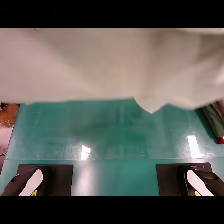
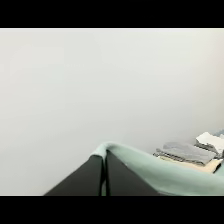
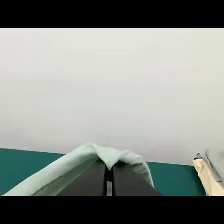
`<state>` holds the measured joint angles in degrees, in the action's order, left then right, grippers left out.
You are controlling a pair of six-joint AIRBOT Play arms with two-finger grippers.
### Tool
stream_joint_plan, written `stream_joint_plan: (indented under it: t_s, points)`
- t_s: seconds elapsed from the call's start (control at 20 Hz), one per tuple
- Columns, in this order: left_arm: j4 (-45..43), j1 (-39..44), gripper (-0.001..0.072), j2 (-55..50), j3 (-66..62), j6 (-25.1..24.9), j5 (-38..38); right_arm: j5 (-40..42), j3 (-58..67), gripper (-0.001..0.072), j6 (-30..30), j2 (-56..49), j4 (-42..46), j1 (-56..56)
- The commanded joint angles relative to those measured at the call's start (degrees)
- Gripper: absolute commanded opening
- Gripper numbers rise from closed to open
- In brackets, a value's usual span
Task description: Fold the shirts.
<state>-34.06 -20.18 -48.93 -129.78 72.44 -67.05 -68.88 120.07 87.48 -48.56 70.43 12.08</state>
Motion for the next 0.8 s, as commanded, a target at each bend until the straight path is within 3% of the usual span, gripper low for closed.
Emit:
stream_joint_plan:
  t_s: [0.0, 0.1, 0.3, 0.45, 0.6, 0.75]
  points:
    - [-4.8, 0.0, 0.0024, 1.3, 1.5, 3.7, -2.6, 2.0, -6.1, 0.0014, -0.2, 4.0, 1.9, -0.1]
    - [-8.7, 0.0, 0.0024, 1.3, 8.7, 5.6, -5.2, -0.5, -6.2, 0.0014, -0.2, 1.9, 3.2, -0.1]
    - [-9.7, 0.0, 0.0024, 1.0, 32.3, 5.6, -6.8, -17.0, 3.1, 0.0014, -0.1, -12.7, 1.5, -0.1]
    - [-9.7, 0.0, 0.0024, -1.7, 47.8, 5.1, -6.9, -23.0, -4.7, 0.0014, 1.0, -21.2, 1.2, -0.1]
    - [-9.7, 0.0, 0.0025, -7.5, 58.3, 2.7, -5.4, -23.4, -15.8, 0.0014, 0.9, -29.3, 1.2, -0.1]
    - [-9.6, 1.8, 0.0024, -14.9, 62.3, -4.2, 2.8, -13.7, -22.2, 0.0014, -0.6, -35.5, 1.1, -0.1]
